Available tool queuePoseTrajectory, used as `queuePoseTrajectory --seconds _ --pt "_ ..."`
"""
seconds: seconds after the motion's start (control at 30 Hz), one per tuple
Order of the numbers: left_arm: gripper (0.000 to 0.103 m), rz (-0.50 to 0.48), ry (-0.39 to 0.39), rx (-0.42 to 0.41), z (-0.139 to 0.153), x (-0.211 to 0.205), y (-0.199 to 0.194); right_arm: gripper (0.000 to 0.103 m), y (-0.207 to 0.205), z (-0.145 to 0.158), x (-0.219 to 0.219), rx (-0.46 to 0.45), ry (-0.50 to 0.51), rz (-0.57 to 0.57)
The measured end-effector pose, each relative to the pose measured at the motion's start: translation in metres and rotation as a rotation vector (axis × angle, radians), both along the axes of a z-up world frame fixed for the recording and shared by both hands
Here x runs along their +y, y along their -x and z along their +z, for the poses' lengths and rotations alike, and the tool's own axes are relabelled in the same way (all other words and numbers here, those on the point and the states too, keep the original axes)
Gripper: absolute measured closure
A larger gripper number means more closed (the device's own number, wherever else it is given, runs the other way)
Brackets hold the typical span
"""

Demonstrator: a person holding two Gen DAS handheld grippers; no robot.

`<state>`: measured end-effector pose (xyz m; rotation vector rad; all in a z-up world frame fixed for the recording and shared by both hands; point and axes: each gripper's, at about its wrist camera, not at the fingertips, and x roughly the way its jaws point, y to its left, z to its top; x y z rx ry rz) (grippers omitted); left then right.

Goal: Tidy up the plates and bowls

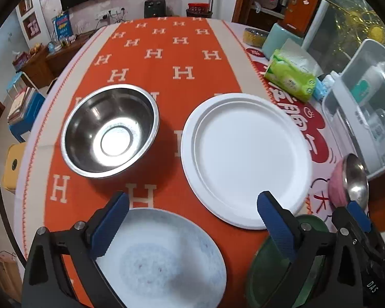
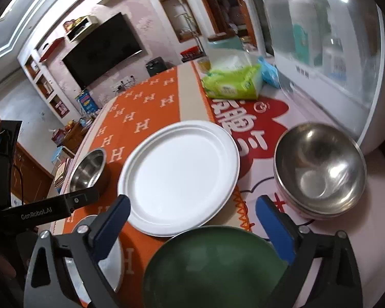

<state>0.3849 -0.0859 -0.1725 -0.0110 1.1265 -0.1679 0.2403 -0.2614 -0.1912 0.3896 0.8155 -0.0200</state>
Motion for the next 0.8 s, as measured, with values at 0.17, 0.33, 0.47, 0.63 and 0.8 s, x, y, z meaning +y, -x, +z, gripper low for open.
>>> queuePoseTrajectory --seconds 0.17,0.33,0.47,0.63,0.8 --pt "0.009 0.010 0.021 0.033 -0.021 0.003 -0.012 0.016 -0.009 -0.022 -0.001 0.023 0.006 -0.023" --pt "0.022 -0.003 0.030 0.066 -0.038 0.001 -0.021 0.028 -0.015 -0.036 -0.004 0.038 0.022 -0.053" --pt "0.034 -0.017 0.037 0.079 -0.047 -0.002 -0.026 0.039 -0.019 -0.047 -0.005 0.059 0.029 -0.063" --pt "0.053 -0.033 0.050 0.110 -0.059 -0.005 -0.031 0.050 -0.022 -0.057 -0.007 0.074 0.039 -0.068" --pt "0.061 -0.031 0.056 0.132 -0.069 -0.006 -0.033 0.057 -0.025 -0.065 -0.010 0.092 0.032 -0.070"
